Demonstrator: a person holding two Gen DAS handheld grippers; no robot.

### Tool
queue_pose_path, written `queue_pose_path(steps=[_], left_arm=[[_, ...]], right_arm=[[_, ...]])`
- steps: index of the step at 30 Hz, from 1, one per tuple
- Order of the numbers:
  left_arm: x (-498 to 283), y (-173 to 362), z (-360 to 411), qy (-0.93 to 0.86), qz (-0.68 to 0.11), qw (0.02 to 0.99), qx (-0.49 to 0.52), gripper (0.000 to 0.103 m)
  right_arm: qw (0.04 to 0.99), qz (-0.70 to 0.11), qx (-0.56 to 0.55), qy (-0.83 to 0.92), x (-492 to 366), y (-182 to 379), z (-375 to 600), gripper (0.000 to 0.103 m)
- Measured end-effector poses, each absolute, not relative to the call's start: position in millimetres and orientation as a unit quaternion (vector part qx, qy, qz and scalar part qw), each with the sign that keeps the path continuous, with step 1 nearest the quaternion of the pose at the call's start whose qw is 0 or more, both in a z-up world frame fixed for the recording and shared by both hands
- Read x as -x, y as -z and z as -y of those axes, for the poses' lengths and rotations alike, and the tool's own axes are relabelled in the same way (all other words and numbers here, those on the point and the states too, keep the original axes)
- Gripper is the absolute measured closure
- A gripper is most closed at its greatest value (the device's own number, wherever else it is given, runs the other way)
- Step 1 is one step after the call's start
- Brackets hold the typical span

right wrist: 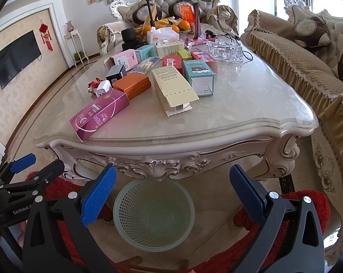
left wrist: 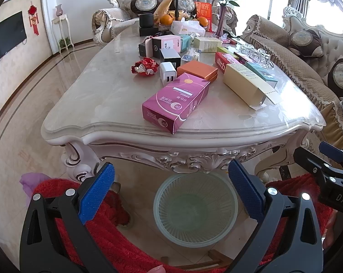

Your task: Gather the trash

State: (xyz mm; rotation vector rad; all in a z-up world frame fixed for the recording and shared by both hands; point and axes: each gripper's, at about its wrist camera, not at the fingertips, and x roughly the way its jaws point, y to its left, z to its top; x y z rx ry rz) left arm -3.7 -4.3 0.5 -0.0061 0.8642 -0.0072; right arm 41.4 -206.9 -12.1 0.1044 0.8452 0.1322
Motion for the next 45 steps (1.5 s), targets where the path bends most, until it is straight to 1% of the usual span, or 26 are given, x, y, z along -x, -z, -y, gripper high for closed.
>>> queue_pose_path(steps=[27,31,34,37,42,45], left_arm=[[4.0,2.4,2.8,0.010,-0.426,0.905,0.004,0.006],[1.8,5.2,2.8,0.013,-0.431,0.902,-0.005,0.006],[0.4,5.3,3.7,0.019,-0.429,0.903,-0.009,0.006],[-0.4,2.0,1.2,0.026,-0.416,0.909,-0.015,0.006],[-18.6,-3.1,-14.9,0.023,-0.383,0.923,-0.030,0.006],[-38.8,-6.2,-20.1,0.040,-0.342,0.937,-0.059,0.006]], right_arm=[[0.909,-0.409,-0.045,-0.062,-40.8,13.0,205.9,0.007],[0.915,-0.395,-0.043,-0.065,-39.1,11.3,206.8,0.007],[0.927,-0.369,-0.034,-0.056,-38.0,6.9,209.0,0.007],[0.935,-0.346,-0.039,-0.064,-41.3,2.8,216.1,0.007],[0.935,-0.335,-0.052,-0.106,-64.3,3.2,227.5,0.007],[0.932,-0.336,-0.042,-0.128,-85.6,6.1,229.9,0.007]])
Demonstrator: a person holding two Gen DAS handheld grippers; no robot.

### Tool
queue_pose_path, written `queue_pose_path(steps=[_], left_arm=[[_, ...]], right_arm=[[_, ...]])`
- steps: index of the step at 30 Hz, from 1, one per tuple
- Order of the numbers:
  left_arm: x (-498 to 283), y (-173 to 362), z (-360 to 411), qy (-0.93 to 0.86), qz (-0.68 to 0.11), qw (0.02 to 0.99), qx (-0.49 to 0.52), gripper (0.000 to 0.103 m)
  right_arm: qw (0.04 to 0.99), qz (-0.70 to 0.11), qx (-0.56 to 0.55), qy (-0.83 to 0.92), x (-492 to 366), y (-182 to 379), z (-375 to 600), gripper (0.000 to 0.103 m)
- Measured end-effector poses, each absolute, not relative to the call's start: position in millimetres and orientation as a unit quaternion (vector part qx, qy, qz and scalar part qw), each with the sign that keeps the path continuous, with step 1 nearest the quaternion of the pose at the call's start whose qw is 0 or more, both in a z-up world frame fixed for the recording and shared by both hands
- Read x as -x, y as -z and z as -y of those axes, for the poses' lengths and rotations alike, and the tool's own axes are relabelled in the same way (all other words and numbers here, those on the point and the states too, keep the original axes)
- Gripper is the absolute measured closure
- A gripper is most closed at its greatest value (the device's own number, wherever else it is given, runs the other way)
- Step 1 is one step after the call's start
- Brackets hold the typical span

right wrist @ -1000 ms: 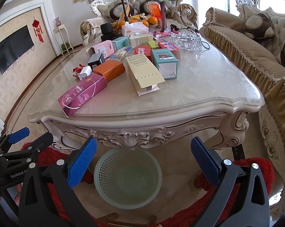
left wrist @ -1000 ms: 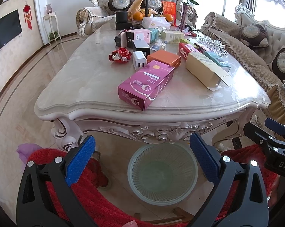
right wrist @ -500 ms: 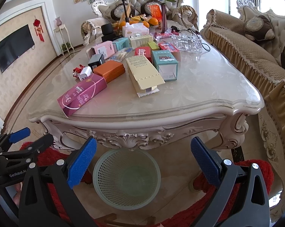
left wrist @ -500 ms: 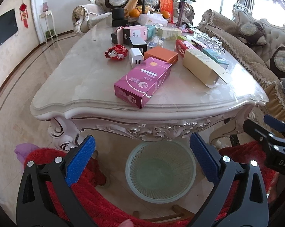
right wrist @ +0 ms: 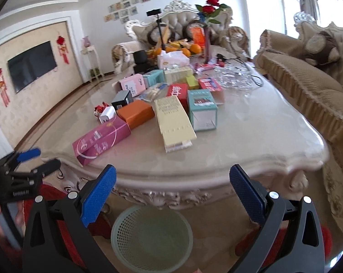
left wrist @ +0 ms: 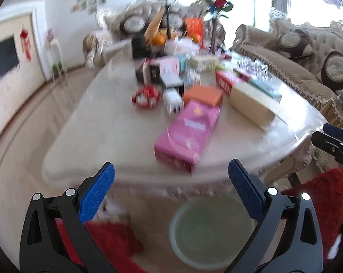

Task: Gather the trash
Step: 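Grasp the pink BB cream box with the left tool while the right tool grasps the cream KIMTRUE box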

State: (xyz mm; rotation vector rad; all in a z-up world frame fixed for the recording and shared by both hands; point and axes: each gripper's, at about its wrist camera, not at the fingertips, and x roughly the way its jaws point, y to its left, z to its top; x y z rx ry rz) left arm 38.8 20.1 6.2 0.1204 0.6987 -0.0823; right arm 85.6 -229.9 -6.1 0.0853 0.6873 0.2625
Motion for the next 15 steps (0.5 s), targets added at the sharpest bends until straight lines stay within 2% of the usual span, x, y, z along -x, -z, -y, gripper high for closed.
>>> queue_pose_path(steps=[6,15], left_arm=[[-89.8,1.5,-14.7,0.083,-0.339,0.932,-0.102,0.006],[-122.8,26.4,4.9,0.110,-0.350,0.920,-0.136,0.006]], right_arm=[[0.925,-0.344,-0.006,-0.164,-133.4,18.5,227.2,0.007],[0.906,-0.368,0.005,-0.210,-163.9,35.9,213.3,0.008]])
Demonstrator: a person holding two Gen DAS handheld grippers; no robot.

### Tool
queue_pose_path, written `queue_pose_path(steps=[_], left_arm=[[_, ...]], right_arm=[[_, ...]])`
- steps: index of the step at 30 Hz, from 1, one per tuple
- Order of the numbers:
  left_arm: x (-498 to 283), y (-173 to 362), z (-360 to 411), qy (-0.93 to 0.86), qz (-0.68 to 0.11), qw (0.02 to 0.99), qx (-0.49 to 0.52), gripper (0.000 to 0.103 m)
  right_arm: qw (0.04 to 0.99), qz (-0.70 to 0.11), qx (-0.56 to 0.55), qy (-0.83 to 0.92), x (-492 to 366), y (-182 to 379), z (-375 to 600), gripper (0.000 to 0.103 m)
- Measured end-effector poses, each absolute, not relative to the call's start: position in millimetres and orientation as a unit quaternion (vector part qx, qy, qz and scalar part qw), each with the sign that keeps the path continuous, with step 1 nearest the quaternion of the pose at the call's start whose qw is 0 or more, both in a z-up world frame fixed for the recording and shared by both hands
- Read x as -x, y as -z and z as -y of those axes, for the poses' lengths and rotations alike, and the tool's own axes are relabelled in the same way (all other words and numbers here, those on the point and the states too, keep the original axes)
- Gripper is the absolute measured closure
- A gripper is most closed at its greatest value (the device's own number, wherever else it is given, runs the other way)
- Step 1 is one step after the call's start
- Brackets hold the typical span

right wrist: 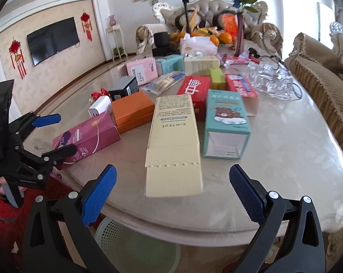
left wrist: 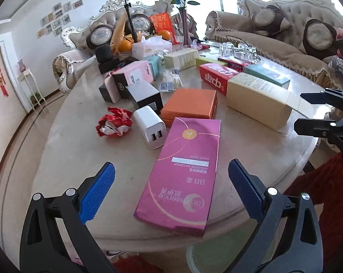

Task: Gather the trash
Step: 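Grasp the pink BB cream box with the left tool while the right tool grasps the cream KIMTRUE box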

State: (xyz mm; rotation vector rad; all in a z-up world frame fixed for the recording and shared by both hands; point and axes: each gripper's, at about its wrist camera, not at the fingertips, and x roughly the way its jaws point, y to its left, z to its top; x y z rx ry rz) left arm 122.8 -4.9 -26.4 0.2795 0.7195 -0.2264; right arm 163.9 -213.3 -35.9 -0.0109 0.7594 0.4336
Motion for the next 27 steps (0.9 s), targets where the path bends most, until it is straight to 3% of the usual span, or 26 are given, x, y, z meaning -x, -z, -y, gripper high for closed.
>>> queue_pose_path(steps=[14,16,20,23,24,25,27], left_arm=[[-141.8,47.8,3.8,0.117,-0.379,0.912,-0.108,0.006],[-143.7,49.2,3.6,0.119,-0.381,0.911,-0.106,0.008],[-148.2,48.1,3.5,0.145,-0.391,0.905,-0.085,0.030],[-149.2,46.7,7.2,0.154,-0.397,0.901,-0.088,0.038],[-148.6,46.4,8.7,0.155,-0.397,0.900,-0.091,0.039],[-148.1,46.3,9.4,0.154,-0.398,0.900,-0.093,0.040],[-145.5,45.9,9.6,0.153,-0.397,0.901,-0.092,0.042]], right_arm=[[0.884,-0.372,-0.051,-0.278,-187.9,36.8,215.4,0.012],[0.884,-0.378,-0.041,-0.272,-193.5,38.9,211.7,0.017],[0.885,-0.391,-0.016,-0.251,-202.2,46.7,202.8,0.026],[0.888,-0.395,-0.014,-0.235,-205.3,51.5,200.6,0.035],[0.892,-0.391,-0.013,-0.226,-204.9,51.7,200.4,0.043],[0.892,-0.392,-0.016,-0.223,-204.6,52.2,200.9,0.058],[0.892,-0.393,-0.028,-0.221,-201.7,52.4,202.1,0.058]])
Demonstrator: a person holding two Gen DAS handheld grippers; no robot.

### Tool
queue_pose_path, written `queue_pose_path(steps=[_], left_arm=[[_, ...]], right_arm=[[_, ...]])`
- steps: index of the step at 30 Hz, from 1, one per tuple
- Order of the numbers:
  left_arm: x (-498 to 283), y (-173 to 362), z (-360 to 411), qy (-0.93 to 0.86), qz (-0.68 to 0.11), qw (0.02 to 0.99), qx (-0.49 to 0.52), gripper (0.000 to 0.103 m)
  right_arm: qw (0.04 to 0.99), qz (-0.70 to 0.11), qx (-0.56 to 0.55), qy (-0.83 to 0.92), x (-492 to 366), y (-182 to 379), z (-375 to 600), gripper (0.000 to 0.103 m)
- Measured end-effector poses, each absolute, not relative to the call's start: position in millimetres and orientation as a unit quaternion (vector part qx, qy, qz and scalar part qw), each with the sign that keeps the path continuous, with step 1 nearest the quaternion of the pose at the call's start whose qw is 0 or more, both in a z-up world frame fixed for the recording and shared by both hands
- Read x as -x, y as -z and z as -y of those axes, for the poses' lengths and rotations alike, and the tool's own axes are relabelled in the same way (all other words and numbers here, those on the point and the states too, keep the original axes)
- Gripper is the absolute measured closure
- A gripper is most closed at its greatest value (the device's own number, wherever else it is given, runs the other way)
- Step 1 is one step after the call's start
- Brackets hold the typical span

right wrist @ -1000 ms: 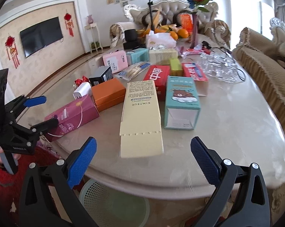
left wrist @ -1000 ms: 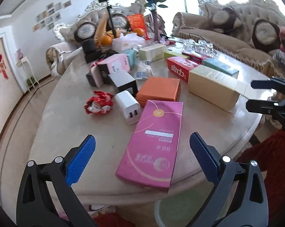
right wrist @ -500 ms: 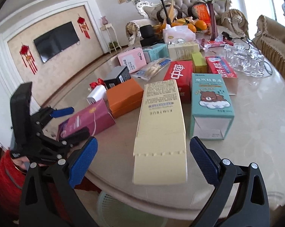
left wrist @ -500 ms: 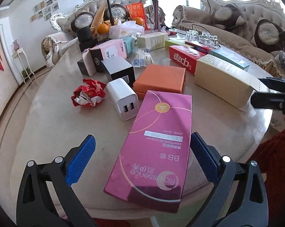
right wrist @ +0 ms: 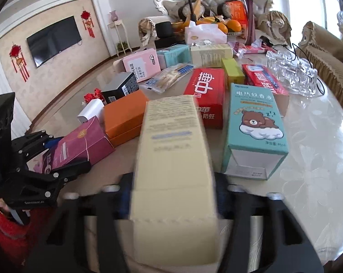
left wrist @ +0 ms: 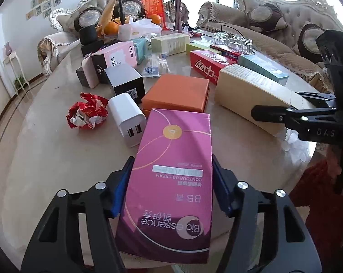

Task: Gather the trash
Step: 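Grasp the pink BB cream box with the left tool while the right tool grasps the cream KIMTRUE box, then lower both held boxes over the wastebasket and open both tools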

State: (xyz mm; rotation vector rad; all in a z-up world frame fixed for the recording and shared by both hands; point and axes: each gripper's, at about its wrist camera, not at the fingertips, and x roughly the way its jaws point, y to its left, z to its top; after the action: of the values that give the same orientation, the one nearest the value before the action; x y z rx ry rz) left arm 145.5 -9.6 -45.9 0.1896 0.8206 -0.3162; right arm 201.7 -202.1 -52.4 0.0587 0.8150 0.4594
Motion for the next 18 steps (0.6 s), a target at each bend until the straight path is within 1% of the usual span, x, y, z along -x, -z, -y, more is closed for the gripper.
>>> queue_pose_path(steps=[2,7,10,13,16,18], left_arm=[[-143.1,46.4,6.7,0.151,-0.397,0.902,-0.079,0.045],[-128.6,38.5,-10.7,0.149,-0.384,0.911,-0.020,0.046],[-98.6,17.7,-17.3,0.164,-0.368,0.915,-0.004,0.046],[-58.6,0.9,-14.5,0.196,-0.358,0.913,-0.019,0.046],[-13.5,2.4,-5.7,0.221,-0.375,0.899,-0.053,0.046],[7.9,22.3,1.2,0.239,-0.417,0.875,-0.059,0.046]], right_arm=[[0.895,-0.389,-0.021,-0.216,-195.9,51.5,200.5,0.058],[0.900,-0.372,-0.023,-0.224,-167.4,39.0,201.3,0.058],[0.904,-0.354,-0.027,-0.239,-135.4,17.9,205.5,0.058],[0.897,-0.349,-0.022,-0.269,-94.2,0.9,207.3,0.058],[0.880,-0.379,-0.020,-0.285,-56.7,6.2,208.6,0.058],[0.864,-0.415,-0.019,-0.283,-39.2,25.3,209.2,0.058]])
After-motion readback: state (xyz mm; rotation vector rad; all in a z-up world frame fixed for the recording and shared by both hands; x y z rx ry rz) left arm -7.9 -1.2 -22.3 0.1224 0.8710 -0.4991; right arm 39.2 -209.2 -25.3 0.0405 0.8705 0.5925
